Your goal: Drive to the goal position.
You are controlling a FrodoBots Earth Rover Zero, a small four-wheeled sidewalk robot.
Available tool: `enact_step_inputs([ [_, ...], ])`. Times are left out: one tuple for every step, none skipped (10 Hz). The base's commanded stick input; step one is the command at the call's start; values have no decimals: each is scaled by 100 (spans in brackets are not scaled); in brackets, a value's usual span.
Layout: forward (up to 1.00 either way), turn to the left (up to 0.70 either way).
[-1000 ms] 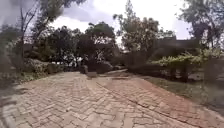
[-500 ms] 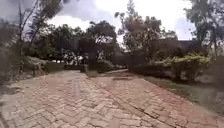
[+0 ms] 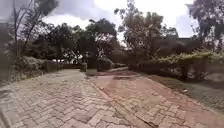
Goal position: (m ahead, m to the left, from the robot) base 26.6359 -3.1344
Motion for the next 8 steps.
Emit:
enact_step_inputs([
  [70, 0],
  [70, 0],
  [70, 0],
  [70, 0],
  [70, -16],
  [70, -34],
  [70, -35],
  [70, -35],
])
